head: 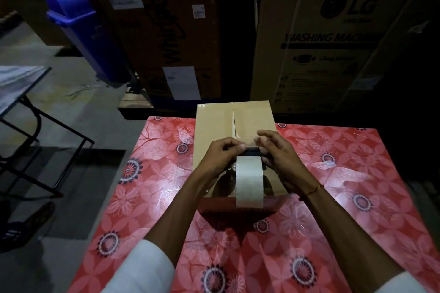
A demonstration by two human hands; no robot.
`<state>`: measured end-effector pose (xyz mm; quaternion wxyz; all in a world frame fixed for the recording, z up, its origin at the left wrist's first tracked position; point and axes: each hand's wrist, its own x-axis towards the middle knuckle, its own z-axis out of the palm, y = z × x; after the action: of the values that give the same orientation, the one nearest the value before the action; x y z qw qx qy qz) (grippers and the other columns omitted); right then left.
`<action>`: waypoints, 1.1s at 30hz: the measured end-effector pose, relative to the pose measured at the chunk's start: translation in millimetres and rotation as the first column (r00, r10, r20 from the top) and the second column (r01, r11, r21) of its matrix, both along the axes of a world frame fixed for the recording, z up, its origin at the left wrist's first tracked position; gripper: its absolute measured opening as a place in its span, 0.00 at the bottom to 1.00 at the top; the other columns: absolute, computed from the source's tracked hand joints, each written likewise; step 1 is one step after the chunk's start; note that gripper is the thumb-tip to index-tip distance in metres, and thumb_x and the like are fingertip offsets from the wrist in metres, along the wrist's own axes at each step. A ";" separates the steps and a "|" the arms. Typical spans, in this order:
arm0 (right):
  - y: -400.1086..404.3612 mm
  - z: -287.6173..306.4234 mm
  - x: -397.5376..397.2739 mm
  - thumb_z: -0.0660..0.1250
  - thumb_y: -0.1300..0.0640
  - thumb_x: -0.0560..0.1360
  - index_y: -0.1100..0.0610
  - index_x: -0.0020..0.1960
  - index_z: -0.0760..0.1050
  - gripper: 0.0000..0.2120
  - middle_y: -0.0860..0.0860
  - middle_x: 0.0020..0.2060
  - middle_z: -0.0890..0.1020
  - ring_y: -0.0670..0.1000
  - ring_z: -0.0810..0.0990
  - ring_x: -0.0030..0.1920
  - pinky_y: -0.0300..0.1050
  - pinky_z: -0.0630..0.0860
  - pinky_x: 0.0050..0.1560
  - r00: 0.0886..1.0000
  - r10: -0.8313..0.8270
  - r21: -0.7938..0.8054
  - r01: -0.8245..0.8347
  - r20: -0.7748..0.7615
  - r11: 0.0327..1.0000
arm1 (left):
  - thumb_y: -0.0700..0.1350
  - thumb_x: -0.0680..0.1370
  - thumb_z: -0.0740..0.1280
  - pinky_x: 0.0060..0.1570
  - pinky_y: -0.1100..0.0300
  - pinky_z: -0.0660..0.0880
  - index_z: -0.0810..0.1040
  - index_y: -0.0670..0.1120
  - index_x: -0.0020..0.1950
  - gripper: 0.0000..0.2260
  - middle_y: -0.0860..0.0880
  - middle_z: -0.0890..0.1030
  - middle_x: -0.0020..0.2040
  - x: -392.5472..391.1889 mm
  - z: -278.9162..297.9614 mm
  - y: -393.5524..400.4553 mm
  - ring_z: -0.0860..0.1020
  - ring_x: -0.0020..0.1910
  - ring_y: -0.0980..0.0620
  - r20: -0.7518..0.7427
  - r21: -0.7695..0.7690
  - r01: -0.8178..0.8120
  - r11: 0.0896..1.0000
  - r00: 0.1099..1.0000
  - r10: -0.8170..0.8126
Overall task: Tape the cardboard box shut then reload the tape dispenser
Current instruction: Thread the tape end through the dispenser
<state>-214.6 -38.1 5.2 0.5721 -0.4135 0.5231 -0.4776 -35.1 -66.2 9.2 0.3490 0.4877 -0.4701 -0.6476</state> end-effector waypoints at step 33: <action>94.7 -9.1 20.6 0.59 0.41 0.80 0.55 0.66 0.75 0.23 0.60 0.63 0.80 0.60 0.78 0.64 0.55 0.76 0.62 0.959 -0.024 -0.025 0.032 0.284 0.999 | 0.40 0.79 0.68 0.43 0.54 0.80 0.84 0.45 0.43 0.07 0.47 0.85 0.40 -31.0 50.3 49.7 0.82 0.41 0.48 -0.353 0.135 -0.066 0.989 0.929 0.111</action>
<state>-194.0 56.6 -3.9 0.6283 -0.3416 0.4346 -0.5474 -66.2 -16.5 59.5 0.4276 0.4021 -0.3358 -0.7367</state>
